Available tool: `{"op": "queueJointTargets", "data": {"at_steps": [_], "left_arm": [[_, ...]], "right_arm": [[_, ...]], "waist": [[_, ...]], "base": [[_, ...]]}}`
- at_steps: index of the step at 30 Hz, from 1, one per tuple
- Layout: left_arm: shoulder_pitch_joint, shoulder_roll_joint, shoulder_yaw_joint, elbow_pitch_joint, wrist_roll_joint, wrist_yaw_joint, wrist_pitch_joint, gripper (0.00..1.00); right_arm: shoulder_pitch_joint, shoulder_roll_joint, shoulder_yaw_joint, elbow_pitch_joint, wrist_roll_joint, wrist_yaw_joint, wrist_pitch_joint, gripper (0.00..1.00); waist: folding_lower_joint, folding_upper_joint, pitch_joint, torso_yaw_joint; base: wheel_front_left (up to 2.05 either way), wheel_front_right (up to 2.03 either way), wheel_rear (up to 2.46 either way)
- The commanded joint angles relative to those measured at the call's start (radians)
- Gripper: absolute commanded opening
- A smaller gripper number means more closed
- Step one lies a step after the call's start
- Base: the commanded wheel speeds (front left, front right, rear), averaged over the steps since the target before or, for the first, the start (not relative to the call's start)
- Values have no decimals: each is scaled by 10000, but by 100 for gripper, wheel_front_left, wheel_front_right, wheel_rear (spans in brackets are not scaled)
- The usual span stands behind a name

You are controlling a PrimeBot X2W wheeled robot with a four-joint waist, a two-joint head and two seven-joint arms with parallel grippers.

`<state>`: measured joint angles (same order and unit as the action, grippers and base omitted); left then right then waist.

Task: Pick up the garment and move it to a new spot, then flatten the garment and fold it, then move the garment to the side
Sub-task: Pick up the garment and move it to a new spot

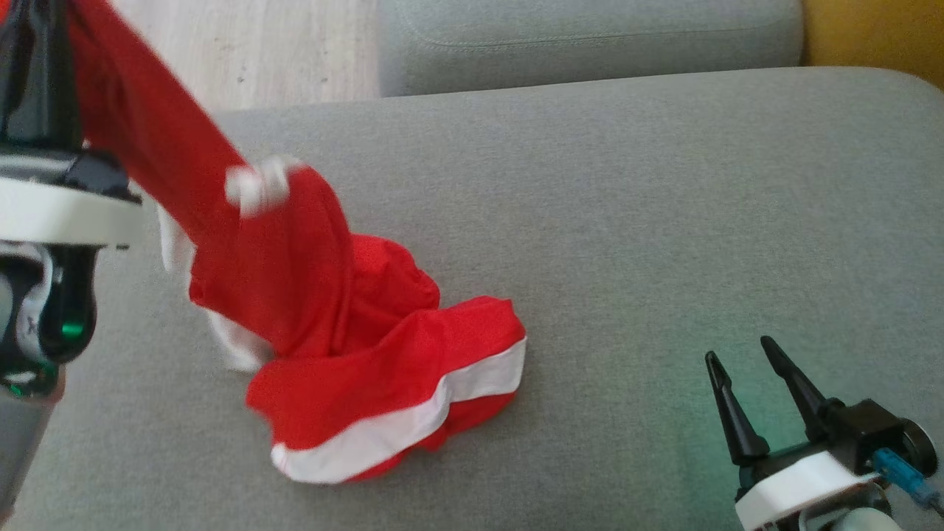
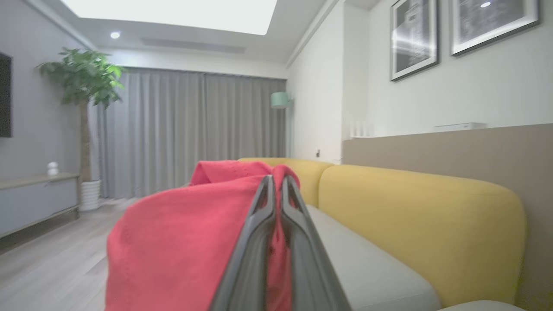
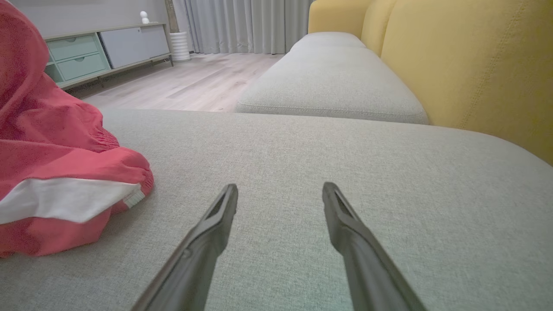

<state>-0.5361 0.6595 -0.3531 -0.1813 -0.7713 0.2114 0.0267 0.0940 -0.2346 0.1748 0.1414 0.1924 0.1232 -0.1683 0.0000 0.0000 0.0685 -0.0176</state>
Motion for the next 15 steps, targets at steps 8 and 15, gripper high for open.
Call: {"op": "queueJointTargets", "data": {"at_steps": [8, 15], "left_arm": [[-1460, 592, 560, -887, 240, 234, 442, 0], [-1701, 1657, 1441, 576, 553, 422, 353, 0]], "right_arm": [[-304, -58, 229, -71, 11, 75, -219, 100], [-334, -53, 287, -17, -2, 75, -251, 100]], "waist": [[0, 0, -184, -293], [0, 0, -240, -388]], "base": [[0, 0, 0], [0, 0, 0]]}}
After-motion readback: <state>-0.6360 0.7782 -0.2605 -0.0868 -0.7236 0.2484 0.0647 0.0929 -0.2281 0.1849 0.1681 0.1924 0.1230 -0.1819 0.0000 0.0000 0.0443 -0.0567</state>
